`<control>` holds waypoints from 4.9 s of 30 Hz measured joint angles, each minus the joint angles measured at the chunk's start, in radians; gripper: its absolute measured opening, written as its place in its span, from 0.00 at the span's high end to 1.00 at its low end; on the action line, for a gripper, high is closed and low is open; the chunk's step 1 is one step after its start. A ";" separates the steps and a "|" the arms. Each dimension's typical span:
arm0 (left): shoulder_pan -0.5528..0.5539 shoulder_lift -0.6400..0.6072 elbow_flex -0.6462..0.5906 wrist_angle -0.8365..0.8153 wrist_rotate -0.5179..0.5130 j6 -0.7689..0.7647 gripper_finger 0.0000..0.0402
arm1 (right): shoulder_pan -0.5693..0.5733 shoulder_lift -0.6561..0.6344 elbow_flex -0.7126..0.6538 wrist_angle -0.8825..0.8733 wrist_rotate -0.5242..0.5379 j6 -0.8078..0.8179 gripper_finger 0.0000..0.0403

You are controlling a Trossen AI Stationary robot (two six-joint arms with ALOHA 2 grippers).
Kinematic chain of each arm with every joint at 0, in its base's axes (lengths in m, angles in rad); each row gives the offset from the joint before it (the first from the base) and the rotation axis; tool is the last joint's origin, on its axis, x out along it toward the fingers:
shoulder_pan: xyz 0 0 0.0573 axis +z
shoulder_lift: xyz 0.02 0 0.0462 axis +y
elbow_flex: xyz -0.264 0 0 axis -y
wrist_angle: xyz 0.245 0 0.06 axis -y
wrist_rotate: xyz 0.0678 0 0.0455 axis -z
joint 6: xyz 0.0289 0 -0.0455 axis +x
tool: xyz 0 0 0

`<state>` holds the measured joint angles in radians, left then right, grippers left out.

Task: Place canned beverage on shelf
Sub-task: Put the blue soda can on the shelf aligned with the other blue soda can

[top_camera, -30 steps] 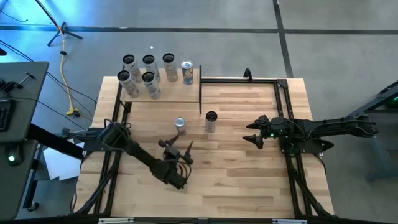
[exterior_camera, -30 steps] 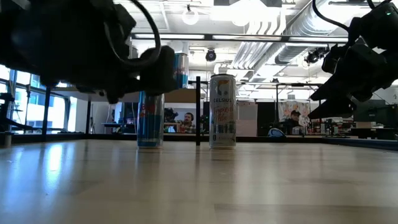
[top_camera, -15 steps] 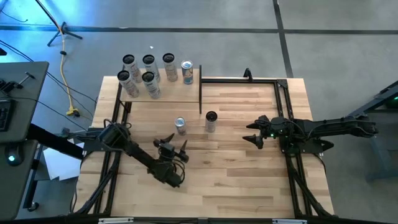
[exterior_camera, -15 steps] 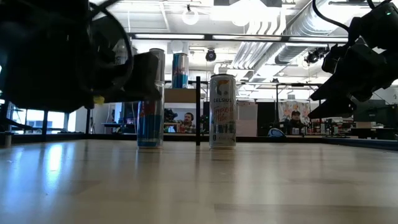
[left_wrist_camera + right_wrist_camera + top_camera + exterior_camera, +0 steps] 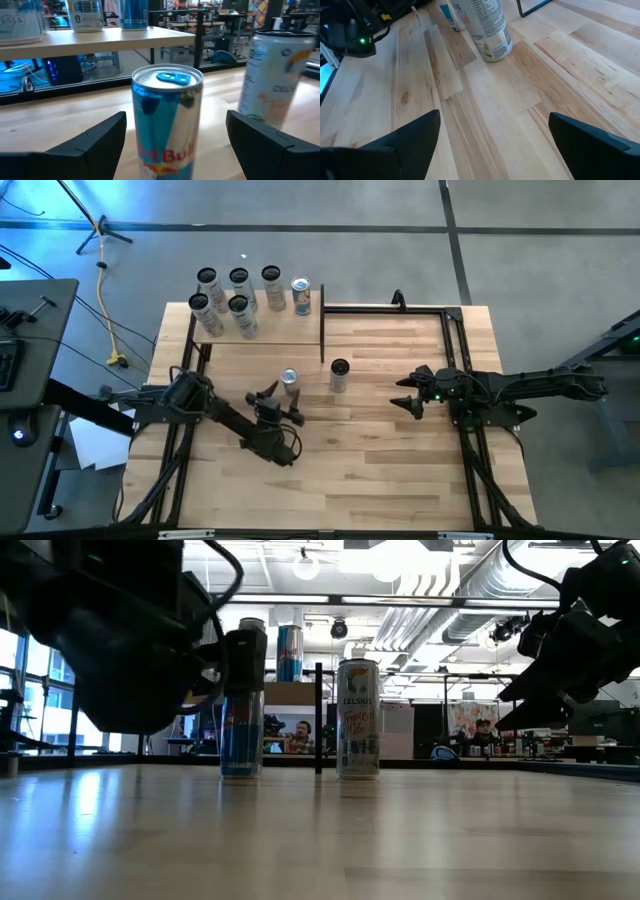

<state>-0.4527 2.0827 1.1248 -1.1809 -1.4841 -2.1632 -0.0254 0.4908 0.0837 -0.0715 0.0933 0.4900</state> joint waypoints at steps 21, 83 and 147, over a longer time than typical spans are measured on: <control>0.139 0.000 0.000 0.040 -0.047 0.062 0.23 | 0.000 0.000 0.000 0.000 -0.005 0.000 0.11; 0.089 0.000 0.002 0.111 -0.057 0.059 0.45 | 0.000 0.000 0.000 0.000 -0.005 0.000 0.11; 0.121 -0.120 0.098 0.304 -0.066 0.456 0.51 | 0.000 0.000 0.000 0.000 -0.004 0.000 0.11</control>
<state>-0.3313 1.9629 1.2231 -0.8766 -1.5504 -1.7068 -0.0254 0.4904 0.0837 -0.0711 0.0890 0.4900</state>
